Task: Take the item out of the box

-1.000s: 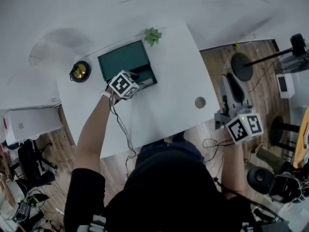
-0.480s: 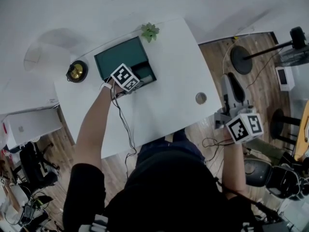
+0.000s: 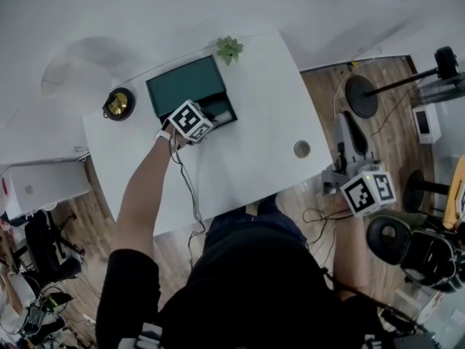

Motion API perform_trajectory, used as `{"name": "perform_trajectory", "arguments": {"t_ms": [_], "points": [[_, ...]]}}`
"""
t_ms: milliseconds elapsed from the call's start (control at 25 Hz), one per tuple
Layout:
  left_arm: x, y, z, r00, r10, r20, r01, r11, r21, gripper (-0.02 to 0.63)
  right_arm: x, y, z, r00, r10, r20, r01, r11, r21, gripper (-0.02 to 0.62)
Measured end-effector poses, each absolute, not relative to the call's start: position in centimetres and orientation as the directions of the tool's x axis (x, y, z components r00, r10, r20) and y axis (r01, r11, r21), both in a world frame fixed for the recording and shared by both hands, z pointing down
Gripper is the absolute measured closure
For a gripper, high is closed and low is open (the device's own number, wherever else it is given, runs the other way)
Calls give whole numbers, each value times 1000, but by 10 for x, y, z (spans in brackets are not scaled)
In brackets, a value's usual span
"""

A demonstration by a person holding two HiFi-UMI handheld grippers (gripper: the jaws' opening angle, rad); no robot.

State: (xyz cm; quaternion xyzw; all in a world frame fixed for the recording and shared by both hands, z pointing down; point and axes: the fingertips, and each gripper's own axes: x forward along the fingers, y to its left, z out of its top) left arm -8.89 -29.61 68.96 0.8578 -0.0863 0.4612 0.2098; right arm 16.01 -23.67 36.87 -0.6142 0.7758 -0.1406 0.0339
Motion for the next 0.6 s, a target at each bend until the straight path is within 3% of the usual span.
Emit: {"name": "perform_trajectory", "arguments": {"t_ms": [280, 600], "points": [[-96, -308, 658, 563, -178, 807, -436, -894, 107, 541, 155, -230, 370, -259, -959, 115, -937, 220, -272, 531], [-108, -284, 592, 651, -354, 671, -603, -778, 174, 540, 135, -246, 376, -375, -921, 107, -894, 329, -304, 536]]}}
